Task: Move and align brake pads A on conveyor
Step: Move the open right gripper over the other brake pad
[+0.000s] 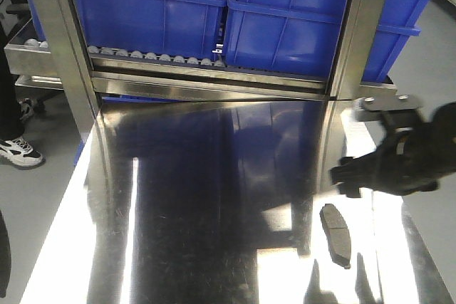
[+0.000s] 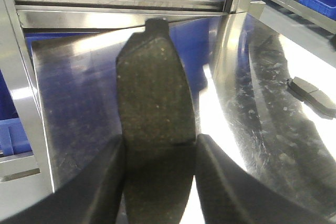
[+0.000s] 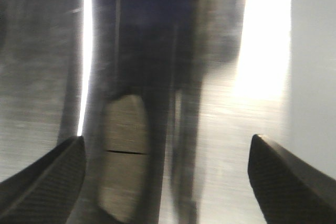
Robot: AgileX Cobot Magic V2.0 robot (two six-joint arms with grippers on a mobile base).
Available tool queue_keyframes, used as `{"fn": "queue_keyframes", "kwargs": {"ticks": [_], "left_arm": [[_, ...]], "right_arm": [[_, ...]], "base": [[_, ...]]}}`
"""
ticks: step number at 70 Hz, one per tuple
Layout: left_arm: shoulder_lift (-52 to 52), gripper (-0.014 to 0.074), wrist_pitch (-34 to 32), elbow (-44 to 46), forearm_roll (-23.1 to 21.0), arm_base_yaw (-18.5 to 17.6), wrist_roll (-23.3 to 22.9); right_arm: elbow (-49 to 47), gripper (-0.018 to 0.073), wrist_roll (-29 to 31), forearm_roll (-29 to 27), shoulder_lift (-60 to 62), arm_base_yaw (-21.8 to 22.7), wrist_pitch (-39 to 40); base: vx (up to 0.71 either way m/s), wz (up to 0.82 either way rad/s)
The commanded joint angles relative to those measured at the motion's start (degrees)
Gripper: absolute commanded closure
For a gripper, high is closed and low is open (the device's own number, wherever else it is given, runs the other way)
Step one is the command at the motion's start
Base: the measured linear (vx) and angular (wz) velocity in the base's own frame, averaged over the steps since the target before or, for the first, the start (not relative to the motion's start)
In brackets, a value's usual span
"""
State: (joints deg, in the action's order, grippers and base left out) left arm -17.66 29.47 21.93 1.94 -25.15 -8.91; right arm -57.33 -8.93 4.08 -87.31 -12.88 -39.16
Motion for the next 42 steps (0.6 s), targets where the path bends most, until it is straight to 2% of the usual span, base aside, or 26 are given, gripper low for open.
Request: {"fn": "queue_keyframes", "kwargs": {"ticks": [1, 15, 42], "left_arm": [[-0.29, 0.0440, -5.87, 1.85, 0.06, -0.32, -0.04], [-0.29, 0.0440, -5.87, 1.85, 0.06, -0.32, -0.04], [-0.29, 0.0440, -5.87, 1.85, 0.06, -0.32, -0.04]], "right_arm": [[-3.82, -0.0032, -2.37, 0.37, -2.69, -2.80, -0.47], [-7.82, -0.0032, -5.31, 0.01, -11.20, -4.28, -5.09], [-8.17, -0.0023, -6.03, 0.15, -16.15, -4.10, -5.39]], "base": [[0.00, 0.00], [0.00, 0.00], [0.00, 0.00]]}}
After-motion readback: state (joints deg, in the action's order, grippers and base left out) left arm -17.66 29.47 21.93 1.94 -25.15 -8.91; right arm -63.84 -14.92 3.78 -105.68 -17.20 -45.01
